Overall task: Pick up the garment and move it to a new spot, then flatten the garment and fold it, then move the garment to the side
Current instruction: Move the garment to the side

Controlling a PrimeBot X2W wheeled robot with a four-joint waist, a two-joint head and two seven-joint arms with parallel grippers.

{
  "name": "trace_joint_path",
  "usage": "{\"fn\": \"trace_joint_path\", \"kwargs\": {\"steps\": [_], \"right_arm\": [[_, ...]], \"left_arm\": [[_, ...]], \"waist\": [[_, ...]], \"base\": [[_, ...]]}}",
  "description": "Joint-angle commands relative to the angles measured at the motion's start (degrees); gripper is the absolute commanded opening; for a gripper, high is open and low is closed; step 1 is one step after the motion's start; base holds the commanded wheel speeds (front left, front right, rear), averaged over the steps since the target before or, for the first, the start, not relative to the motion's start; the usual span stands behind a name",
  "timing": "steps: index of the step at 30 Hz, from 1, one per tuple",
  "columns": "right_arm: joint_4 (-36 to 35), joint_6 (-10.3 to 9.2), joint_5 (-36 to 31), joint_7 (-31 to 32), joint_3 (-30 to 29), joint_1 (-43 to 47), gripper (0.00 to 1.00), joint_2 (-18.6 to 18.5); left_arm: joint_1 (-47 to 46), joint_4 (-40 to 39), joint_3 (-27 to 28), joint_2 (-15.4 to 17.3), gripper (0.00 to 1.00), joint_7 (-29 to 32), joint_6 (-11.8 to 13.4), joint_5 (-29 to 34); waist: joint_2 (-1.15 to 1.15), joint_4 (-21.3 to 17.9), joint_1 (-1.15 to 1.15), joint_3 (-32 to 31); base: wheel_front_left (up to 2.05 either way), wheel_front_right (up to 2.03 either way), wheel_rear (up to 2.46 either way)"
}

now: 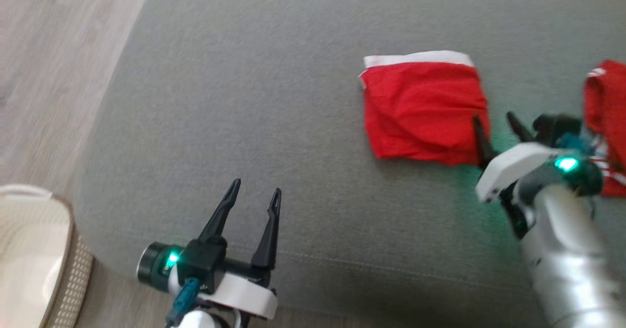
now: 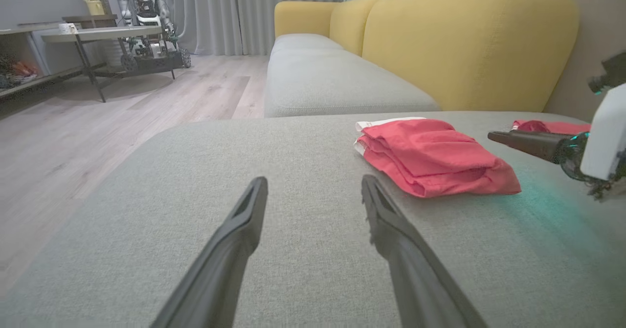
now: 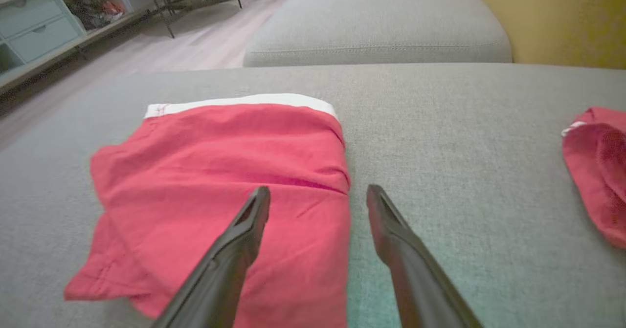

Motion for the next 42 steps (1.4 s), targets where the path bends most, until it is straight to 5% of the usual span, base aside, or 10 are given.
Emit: {"fn": "trace_joint_path", "kwargs": {"steps": [1,10,11,13,14,25,31,42], "right_arm": [[-0.09,-0.02,-0.05,0.23,0.74,-2.8,1.0,-1.08],[12.17,-0.02,0.64,3.15,0.7,-11.28,0.96,-4.09],[13.23,-0.02,1.14,3.37,0.85,-11.69,0.81,-4.02],[15.02,-0.02,1.46,3.53,1.6,-12.25,0.34,-4.03],[15.64,-0.02,1.5,3.32,2.11,-12.45,0.02,-4.01],[16.32,-0.02,1.45,-1.93,5.77,-14.7,0.0,-7.85],[14.29,-0.02,-0.25,-2.92,6.98,-16.37,0.0,-12.85],[6.71,-0.02,-3.35,-1.31,1.69,-17.97,0.0,-20.42]], "left_arm": [[-2.72,-1.68,1.1,-0.12,1.0,-0.29,-0.1,-0.6],[-4.84,-1.35,-0.53,-0.12,1.0,-0.29,0.32,-0.76],[-4.98,-1.37,-0.55,-0.12,1.0,-0.29,0.33,-0.68],[-5.27,-1.52,-0.56,-0.12,1.0,-0.29,0.39,-0.55],[-5.41,-1.61,-0.55,-0.12,1.0,-0.29,0.44,-0.48],[-5.38,-2.56,0.56,-0.13,1.0,-0.29,0.42,0.37],[-5.91,-3.52,1.44,-0.12,1.0,-0.29,0.07,1.01],[-7.25,-5.52,2.89,-0.05,1.0,-0.29,-1.11,1.75]], "waist": [[0.0,1.95,-0.01,1.84],[0.0,4.24,-0.01,4.6],[0.0,4.26,-0.01,4.79],[0.0,4.19,-0.01,5.14],[0.0,4.05,-0.01,5.27],[0.0,-2.29,-0.01,5.5],[0.0,-7.45,-0.01,6.73],[0.0,-11.65,-0.01,9.84]], "base": [[0.0,0.0,0.0],[0.0,0.0,0.0],[0.0,0.0,0.0],[0.0,0.0,0.0],[0.0,0.0,0.0],[0.0,0.0,0.0],[0.0,0.0,0.0],[0.0,0.0,0.0]]}}
